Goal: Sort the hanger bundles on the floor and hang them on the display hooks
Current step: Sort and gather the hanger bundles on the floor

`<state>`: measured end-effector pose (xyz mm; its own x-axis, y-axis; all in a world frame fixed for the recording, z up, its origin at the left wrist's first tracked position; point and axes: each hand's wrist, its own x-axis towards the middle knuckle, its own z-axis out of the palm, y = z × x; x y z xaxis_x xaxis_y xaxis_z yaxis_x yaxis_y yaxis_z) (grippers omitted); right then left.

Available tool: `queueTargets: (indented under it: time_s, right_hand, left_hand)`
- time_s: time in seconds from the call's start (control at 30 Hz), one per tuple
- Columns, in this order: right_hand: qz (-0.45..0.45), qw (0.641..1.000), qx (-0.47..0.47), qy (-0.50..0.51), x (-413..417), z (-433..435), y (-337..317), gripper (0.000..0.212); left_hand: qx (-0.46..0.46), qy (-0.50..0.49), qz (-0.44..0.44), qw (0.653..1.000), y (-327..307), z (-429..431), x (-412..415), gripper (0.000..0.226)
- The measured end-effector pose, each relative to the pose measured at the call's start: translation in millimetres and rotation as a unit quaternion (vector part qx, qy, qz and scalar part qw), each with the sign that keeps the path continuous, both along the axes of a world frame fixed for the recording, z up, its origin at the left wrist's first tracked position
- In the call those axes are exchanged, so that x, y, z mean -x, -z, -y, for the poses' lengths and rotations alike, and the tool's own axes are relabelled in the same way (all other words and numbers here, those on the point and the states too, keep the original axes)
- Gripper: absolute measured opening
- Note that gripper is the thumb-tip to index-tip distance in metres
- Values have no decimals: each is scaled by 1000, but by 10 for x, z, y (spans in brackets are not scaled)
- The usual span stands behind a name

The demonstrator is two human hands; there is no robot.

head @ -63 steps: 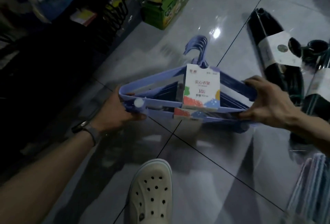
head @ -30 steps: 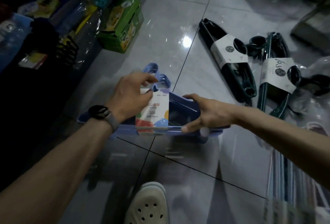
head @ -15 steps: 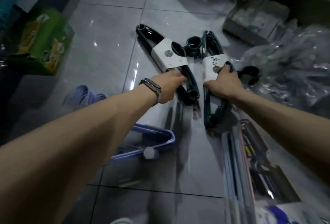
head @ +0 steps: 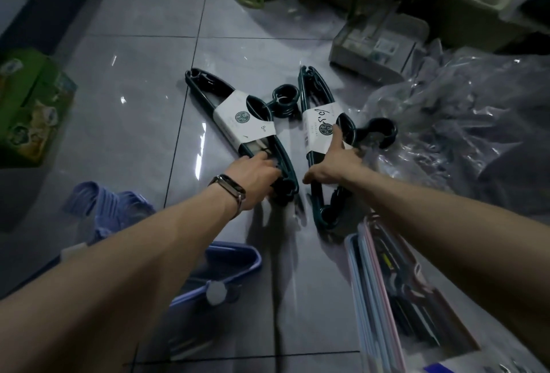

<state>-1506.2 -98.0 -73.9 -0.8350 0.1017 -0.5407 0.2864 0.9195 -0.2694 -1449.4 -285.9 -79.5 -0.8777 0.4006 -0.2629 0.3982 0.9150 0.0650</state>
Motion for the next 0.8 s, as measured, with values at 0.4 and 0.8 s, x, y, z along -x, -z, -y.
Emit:
queueTargets:
  time_s: [0.4, 0.8]
  right_hand:
    - [-68, 980, 156, 105, 64, -121, -37, 130]
    - [-182, 951, 238, 82, -63, 89, -445, 110]
  left_hand:
    - [-49, -82, 21, 995, -59, -418, -231, 21]
    - [-81, -116, 20, 990, 45, -273, -360, 40]
